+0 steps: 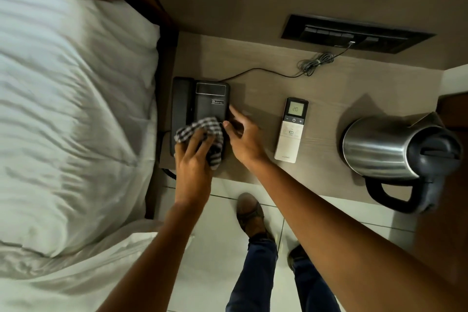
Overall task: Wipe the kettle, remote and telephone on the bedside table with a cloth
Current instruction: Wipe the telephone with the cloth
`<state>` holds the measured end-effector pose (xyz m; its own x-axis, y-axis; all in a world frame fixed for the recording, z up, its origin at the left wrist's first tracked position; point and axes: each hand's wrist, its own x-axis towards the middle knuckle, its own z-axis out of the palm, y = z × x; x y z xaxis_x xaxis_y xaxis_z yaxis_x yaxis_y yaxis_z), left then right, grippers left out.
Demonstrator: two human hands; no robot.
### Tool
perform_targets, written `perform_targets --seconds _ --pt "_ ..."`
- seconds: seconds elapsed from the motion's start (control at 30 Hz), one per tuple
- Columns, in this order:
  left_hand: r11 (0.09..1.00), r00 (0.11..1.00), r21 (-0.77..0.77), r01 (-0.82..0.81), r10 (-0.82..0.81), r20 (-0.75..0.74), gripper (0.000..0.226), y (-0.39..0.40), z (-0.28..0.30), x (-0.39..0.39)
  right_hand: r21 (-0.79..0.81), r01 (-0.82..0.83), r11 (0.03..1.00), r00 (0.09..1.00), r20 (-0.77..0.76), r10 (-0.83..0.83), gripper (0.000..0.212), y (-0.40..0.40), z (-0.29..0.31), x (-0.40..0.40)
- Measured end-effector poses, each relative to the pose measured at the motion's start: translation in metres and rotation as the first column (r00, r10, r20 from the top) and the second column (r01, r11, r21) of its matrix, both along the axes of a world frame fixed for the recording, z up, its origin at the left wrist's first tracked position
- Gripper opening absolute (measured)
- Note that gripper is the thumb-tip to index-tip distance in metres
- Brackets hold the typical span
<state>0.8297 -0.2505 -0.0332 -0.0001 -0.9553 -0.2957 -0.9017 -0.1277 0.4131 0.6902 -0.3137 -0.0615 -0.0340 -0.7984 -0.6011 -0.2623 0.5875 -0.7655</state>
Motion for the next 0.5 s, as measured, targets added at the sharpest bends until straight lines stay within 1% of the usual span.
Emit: perform_targets --seconds 0.07,0.13,0.2,0.3,0.33,0.4,0.43,0.5 --pt "1.0 1.0 0.024 0.013 -0.014 0.01 0.056 0.027 0.0 0.007 0.025 0.01 1.0 1.0 0.017 -0.011 0.054 0.0 0.002 0.001" --pt "1.0 0.999 0.019 0.02 -0.021 0.028 0.055 0.032 0.002 0.009 0.035 0.016 0.999 1.0 0.011 -0.017 0.054 0.002 0.004 0.003" --pt "0.999 0.999 -0.052 -0.007 0.009 0.039 0.055 0.007 0.006 0.006 0.029 0.035 0.999 0.999 0.012 -0.035 0.052 0.005 0.006 0.006" --pt "0.982 0.997 -0.179 -0.067 0.072 0.025 0.05 -0.056 0.008 -0.008 0.079 0.09 0.993 0.995 0.038 -0.093 0.049 0.008 0.007 0.008" --pt "0.981 0.997 -0.179 -0.067 0.073 0.025 0.051 -0.075 0.006 -0.012 0.089 0.096 0.991 0.995 0.022 -0.098 0.049 0.009 0.007 0.009" --pt "0.992 0.998 -0.123 -0.04 0.045 0.042 0.056 -0.094 -0.001 -0.018 0.086 0.071 0.994 0.997 -0.029 -0.069 0.049 0.009 0.005 0.009" --pt "0.995 0.998 -0.099 -0.014 0.02 0.057 0.056 -0.094 -0.003 -0.02 0.088 0.071 0.994 0.997 -0.034 -0.068 0.049 0.009 0.004 0.01" --pt "0.996 0.996 -0.071 0.05 -0.044 0.077 0.055 -0.078 -0.004 -0.016 0.1 0.115 0.988 0.993 -0.003 -0.116 0.047 0.01 0.001 0.012"
